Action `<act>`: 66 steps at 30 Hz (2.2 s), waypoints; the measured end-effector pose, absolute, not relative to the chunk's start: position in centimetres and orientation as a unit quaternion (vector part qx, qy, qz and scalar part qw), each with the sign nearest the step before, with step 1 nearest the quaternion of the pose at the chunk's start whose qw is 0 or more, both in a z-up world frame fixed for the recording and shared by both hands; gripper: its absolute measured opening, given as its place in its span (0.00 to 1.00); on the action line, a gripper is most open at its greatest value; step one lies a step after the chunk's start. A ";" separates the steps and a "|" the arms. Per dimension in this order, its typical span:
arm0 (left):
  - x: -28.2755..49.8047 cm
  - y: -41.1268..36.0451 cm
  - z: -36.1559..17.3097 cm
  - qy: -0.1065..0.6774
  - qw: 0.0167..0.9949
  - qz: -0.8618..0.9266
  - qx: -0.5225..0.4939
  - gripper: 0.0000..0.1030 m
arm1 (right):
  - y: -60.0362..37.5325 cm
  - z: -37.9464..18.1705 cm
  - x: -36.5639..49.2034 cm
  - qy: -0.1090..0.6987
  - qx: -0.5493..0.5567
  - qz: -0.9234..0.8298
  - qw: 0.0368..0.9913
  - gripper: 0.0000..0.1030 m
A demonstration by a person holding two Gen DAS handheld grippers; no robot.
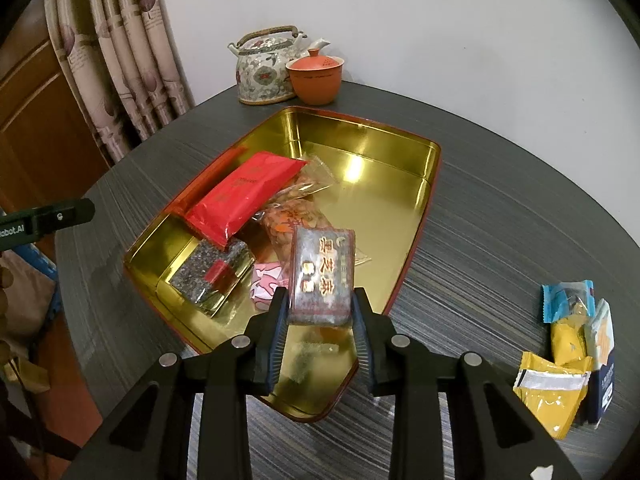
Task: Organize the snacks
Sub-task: 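Move the open right gripper toward the blue soda cracker bag, then grasp the blue soda cracker bag with the right gripper while the left gripper grasps the yellow silver-striped bag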
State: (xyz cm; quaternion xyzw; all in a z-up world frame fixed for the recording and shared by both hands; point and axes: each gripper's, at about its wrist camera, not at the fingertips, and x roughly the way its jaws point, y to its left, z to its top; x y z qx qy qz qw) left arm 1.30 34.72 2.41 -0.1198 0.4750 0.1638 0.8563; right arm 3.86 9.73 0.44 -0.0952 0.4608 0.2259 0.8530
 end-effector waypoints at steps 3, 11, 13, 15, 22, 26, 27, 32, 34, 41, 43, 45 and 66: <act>1.3 34.7 2.4 0.475 0.856 0.164 -0.119 0.78 | 9.7 0.7 3.7 0.455 -0.095 0.226 0.856 0.36; 1.3 34.6 2.3 0.478 0.855 0.165 -0.116 0.78 | 8.7 2.3 3.1 0.439 -0.070 0.227 0.867 0.41; 1.4 34.6 2.2 0.480 0.854 0.165 -0.115 0.78 | 7.6 2.7 2.9 0.434 -0.063 0.220 0.871 0.42; 1.3 34.6 2.3 0.480 0.854 0.165 -0.114 0.78 | 6.0 3.0 2.9 0.431 -0.059 0.208 0.876 0.42; 1.3 34.0 2.2 0.482 0.854 0.164 -0.106 0.78 | -2.4 4.5 3.6 0.430 -0.045 0.134 0.892 0.49; 1.4 33.5 2.2 0.482 0.856 0.160 -0.094 0.78 | -8.1 6.0 3.6 0.438 -0.044 0.092 0.893 0.56; 1.5 33.4 2.2 0.482 0.857 0.158 -0.092 0.78 | -9.4 6.2 3.5 0.440 -0.048 0.084 0.893 0.57; 1.8 32.2 2.3 0.478 0.866 0.127 -0.071 0.78 | -14.4 5.8 3.9 0.465 -0.048 0.074 0.881 0.65; 1.8 31.5 2.4 0.475 0.871 0.106 -0.063 0.78 | -15.6 5.3 4.1 0.471 -0.046 0.082 0.877 0.69; 1.9 28.6 2.8 0.459 0.888 0.030 -0.017 0.78 | -17.3 3.1 5.7 0.489 -0.073 0.113 0.862 0.71; 1.8 27.5 3.2 0.454 0.891 0.013 -0.006 0.78 | -17.6 2.5 6.1 0.497 -0.073 0.130 0.855 0.71; 1.7 26.4 3.6 0.451 0.893 -0.005 0.002 0.78 | -17.6 2.0 6.3 0.500 -0.080 0.140 0.851 0.71; 7.4 4.2 1.3 0.469 0.832 -0.262 0.138 0.78 | -22.4 0.8 3.5 0.479 -0.015 0.102 0.871 0.48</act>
